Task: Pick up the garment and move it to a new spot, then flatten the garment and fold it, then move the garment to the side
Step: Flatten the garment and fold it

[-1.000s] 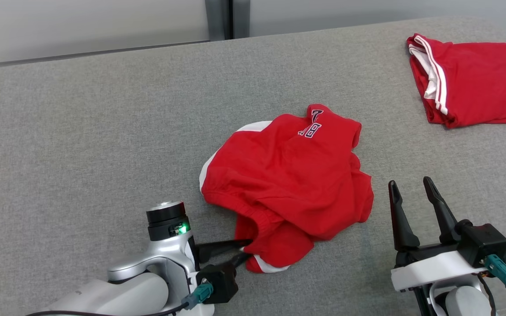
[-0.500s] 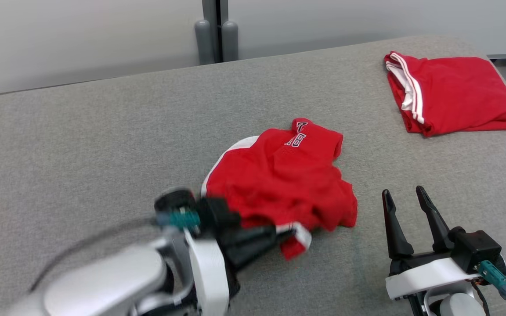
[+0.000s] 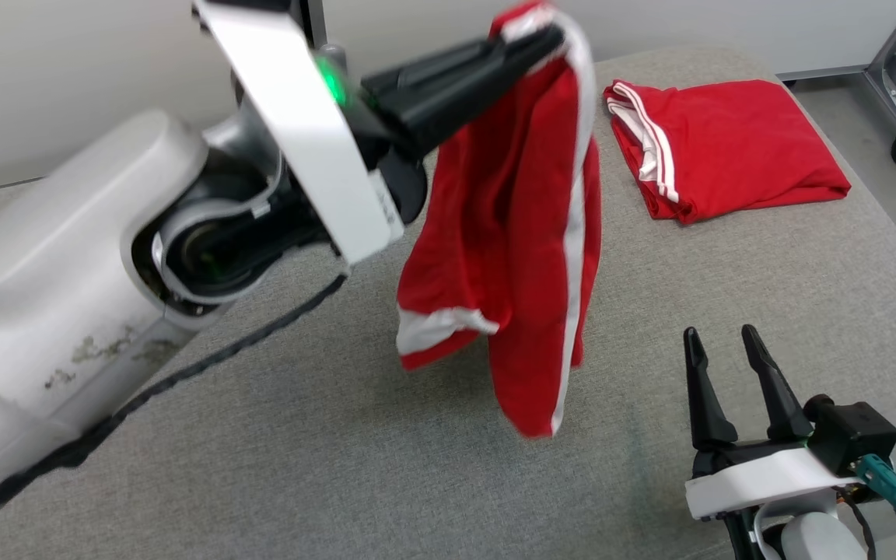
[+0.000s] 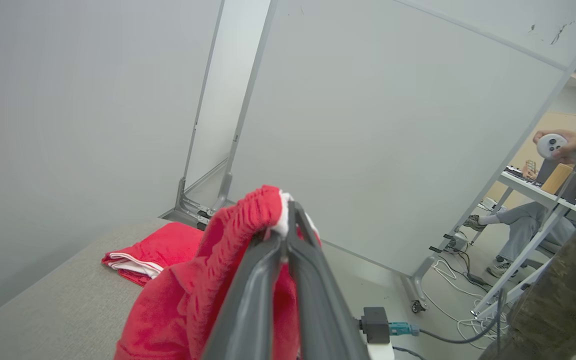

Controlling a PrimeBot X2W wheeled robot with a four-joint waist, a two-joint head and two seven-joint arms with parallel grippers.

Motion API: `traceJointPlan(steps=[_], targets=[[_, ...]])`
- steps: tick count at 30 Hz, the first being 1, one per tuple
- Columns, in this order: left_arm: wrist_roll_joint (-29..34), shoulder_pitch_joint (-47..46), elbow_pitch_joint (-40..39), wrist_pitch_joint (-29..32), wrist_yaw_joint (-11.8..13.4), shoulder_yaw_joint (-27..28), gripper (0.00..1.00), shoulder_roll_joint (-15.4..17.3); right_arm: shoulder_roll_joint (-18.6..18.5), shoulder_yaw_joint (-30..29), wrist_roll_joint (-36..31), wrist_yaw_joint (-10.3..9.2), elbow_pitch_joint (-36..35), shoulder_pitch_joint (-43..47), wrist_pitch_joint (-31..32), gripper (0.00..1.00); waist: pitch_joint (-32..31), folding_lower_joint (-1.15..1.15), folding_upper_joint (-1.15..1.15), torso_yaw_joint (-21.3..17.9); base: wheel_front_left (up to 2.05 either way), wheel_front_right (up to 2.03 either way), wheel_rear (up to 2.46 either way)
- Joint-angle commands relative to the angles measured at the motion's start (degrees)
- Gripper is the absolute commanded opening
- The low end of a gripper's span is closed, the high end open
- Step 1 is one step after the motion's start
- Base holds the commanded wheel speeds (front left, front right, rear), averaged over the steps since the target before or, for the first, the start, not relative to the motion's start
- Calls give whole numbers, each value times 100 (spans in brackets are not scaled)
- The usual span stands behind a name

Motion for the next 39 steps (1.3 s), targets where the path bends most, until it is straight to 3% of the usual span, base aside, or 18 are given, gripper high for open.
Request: traceJointPlan(steps=[1, 3, 7, 15, 20, 25, 29, 39], targets=[[-35, -112, 44, -19, 6, 63, 0, -17, -7, -27, 24, -11, -11, -36, -6, 100, -8, 0, 0, -11, 0, 0, 0], [-68, -267, 148, -15, 6, 144, 0, -117, -8, -114, -15, -11, -7, -29, -5, 100, -38, 0, 0, 10, 0, 0, 0], [66, 69, 306, -17, 37, -13, 0, 99, -1, -259, -130, -11, -13, 103, -6, 100, -66, 0, 0, 281, 0, 0, 0], [166, 1576, -71, -292, 37, -468, 0, 1272, -194, 296, 281, -11, 393, 183, -6, 100, 204, 0, 0, 797, 0, 0, 0], [277, 2217, -122, -754, 14, -544, 0, 1706, -426, 807, 957, -9, 728, 24, -5, 100, 373, 0, 0, 1070, 0, 0, 0], [350, 2508, -100, -1053, 7, -553, 0, 1864, -684, 1503, 2137, -9, 833, -255, -5, 100, 485, 0, 0, 1235, 0, 0, 0], [382, 2587, -45, -1177, 3, -576, 0, 1795, -1060, 2076, 2844, -8, 860, -487, -5, 100, 492, 0, 0, 1349, 0, 0, 0], [446, 2666, 103, -1249, -6, -674, 0, 1624, -1513, 2461, 3356, -8, 748, -681, -5, 100, 395, 0, 0, 1455, 0, 0, 0]])
